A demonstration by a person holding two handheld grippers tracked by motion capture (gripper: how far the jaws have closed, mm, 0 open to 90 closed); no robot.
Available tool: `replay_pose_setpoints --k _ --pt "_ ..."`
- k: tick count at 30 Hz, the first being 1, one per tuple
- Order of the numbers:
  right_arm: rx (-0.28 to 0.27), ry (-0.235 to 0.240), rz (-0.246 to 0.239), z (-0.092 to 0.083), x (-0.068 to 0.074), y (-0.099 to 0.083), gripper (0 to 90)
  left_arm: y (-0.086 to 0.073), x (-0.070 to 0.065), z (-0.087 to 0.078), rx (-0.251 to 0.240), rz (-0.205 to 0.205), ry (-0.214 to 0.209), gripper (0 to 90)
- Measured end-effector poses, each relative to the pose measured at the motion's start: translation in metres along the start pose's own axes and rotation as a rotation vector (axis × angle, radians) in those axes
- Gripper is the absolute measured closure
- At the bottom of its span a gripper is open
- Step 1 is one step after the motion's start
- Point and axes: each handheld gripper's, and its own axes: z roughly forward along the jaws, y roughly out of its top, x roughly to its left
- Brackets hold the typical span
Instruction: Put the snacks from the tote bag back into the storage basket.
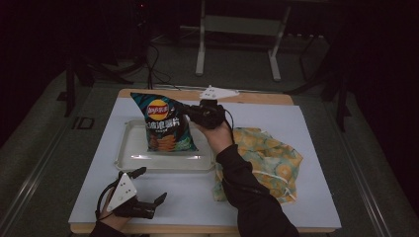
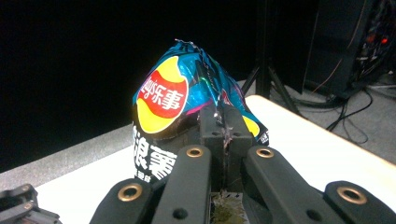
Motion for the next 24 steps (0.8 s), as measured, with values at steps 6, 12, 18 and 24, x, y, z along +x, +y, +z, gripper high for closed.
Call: replay_pose_setpoints --k 6,12,18,24 --pt "0.042 0.019 0.017 0.016 0.000 -0.018 90.0 0.000 0.000 -0.001 -0.002 0.001 -0.004 0.3" --pt "0.073 0.024 0.050 0.026 -0.006 -0.037 90.0 0.000 -0.001 -0.001 -0.001 0.001 -0.007 0.3" --pt "0.116 0.011 0.059 0.028 -0.013 -0.048 90.0 0.000 0.000 0.000 0.003 0.004 -0.009 0.3" --pt "0.192 -0.052 0.065 0.026 -0.022 -0.058 90.0 0.000 0.000 0.000 0.004 0.003 -0.008 0.3"
